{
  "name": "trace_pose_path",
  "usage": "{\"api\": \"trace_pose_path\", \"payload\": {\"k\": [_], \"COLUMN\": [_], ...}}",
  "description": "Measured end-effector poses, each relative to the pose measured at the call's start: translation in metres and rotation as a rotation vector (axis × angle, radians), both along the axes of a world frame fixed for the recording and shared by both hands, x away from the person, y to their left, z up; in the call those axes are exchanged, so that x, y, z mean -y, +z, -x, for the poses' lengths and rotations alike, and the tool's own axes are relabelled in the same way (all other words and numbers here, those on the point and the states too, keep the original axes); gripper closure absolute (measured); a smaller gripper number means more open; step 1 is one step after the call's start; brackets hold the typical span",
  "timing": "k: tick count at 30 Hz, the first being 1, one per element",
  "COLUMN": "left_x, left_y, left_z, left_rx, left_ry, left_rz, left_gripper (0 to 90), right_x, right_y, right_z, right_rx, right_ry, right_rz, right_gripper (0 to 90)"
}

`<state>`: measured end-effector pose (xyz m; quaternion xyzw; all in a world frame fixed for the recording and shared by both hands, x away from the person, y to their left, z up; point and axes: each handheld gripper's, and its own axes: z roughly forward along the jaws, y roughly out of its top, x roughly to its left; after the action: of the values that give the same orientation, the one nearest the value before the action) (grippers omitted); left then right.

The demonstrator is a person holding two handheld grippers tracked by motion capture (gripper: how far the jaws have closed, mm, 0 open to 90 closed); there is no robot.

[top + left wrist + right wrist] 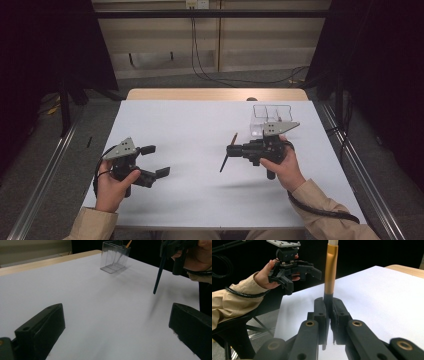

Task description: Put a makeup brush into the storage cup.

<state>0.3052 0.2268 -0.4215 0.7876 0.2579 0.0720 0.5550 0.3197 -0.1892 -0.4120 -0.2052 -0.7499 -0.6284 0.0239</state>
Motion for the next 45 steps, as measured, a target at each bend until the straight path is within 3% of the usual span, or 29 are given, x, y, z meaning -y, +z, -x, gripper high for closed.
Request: {"api": "trace_pose_path", "payload": {"k": [26, 34, 45], "left_x": [-0.007, -0.007, -0.007], "left_y": [-0.003, -0.003, -0.004], "left_z": [0.003, 0.003, 0.003], "left_rx": [-0.004, 0.002, 0.005], "left_ry": [0.011, 0.015, 0.006], "left_rz": [0.006, 0.018, 0.002], "left_gripper": [0.4, 0.4, 0.4], "right_x": [0.009, 0.018, 0.027], "right_y": [0.002, 0.005, 0.009], "right_z": [-0.005, -0.009, -0.014], "right_rx": [0.010, 0.015, 0.024], "right_ry": [-0.017, -0.042, -0.070], "right_rz": [0.031, 0.039, 0.057], "right_gripper": [84.2, 84.2, 84.2]}}
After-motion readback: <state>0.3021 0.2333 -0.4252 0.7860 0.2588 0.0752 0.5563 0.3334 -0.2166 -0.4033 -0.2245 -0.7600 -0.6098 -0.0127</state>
